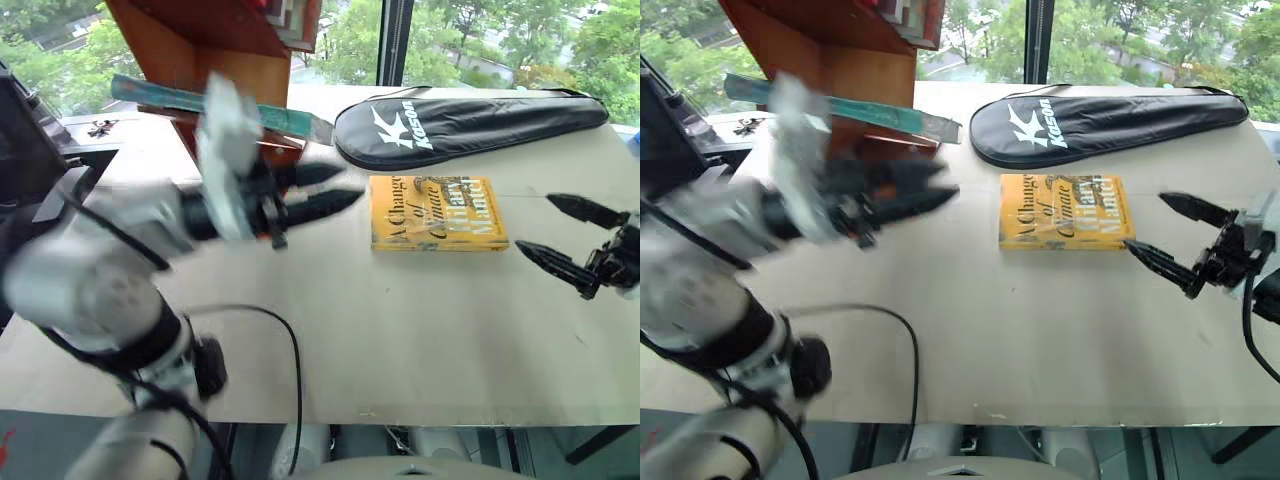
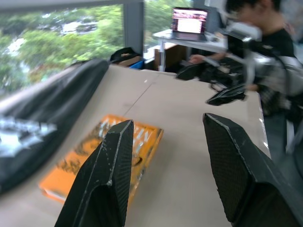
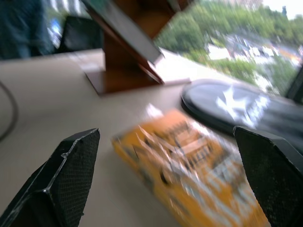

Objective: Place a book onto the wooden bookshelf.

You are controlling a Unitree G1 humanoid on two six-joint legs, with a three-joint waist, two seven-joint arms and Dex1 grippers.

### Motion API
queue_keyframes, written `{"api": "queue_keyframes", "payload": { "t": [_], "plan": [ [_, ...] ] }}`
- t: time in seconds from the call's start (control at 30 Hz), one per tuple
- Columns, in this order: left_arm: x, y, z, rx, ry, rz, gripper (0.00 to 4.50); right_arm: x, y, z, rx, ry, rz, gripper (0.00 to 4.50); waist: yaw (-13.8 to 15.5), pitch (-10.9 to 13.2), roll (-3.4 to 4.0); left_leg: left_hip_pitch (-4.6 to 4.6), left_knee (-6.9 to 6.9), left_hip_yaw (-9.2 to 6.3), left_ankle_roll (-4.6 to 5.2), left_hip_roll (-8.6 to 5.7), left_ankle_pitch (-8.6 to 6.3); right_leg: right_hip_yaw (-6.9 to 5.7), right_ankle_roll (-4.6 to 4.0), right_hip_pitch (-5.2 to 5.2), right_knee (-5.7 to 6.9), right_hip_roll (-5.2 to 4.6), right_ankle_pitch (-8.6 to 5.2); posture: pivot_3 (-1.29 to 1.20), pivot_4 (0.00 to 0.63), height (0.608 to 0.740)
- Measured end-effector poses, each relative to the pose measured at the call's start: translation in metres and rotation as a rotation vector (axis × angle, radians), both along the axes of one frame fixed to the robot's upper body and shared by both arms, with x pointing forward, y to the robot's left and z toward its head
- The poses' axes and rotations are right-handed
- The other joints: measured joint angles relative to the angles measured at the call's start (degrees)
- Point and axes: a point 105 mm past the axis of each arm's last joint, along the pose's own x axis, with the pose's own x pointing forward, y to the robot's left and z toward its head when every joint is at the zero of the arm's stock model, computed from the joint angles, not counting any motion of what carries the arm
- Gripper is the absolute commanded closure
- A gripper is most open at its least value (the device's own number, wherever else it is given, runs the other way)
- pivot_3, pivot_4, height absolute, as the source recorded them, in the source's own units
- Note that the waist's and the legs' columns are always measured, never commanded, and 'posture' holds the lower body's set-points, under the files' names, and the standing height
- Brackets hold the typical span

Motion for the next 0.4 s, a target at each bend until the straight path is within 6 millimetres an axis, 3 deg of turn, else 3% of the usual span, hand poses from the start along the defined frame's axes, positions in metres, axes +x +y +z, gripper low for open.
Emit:
{"api": "queue_keyframes", "payload": {
  "t": [0.07,0.2,0.3,0.4],
  "plan": [
    [-0.003,0.015,-0.04,0.052,0.056,0.089,2.13,-0.009,-0.013,-0.017,-0.042,0.07,-0.078,0.0,-0.13,-0.01,0.02,0.0,-0.13,0.02,-0.01,0.01,0.0,0.03,-0.02,-0.05,-0.07,-0.01,-0.01,0.0,0.15,0.74],
    [-0.008,0.041,-0.064,0.118,0.032,0.168,2.13,-0.033,-0.031,-0.034,-0.134,0.144,-0.144,0.0,0.77,-0.13,0.08,0.42,-0.4,0.05,0.02,-0.04,-0.03,0.03,-0.05,0.29,-0.25,-0.12,-0.01,0.0,0.15,0.74],
    [-0.009,0.084,-0.098,0.201,0.114,0.255,2.13,-0.053,-0.054,-0.049,-0.191,0.23,-0.225,0.0,0.84,-0.24,0.14,0.65,-0.58,0.01,0.25,-0.02,-0.16,-0.03,-0.3,0.57,-0.52,-0.12,-0.1,0.0,0.15,0.74],
    [-0.008,0.091,-0.096,0.223,0.07,0.234,2.13,-0.055,-0.058,-0.048,-0.209,0.221,-0.237,0.0,0.75,-0.3,0.19,0.66,-0.58,0.04,0.29,0.01,-0.16,-0.05,-0.55,0.67,-0.77,-0.18,0.04,0.0,0.15,0.74]
  ]
}}
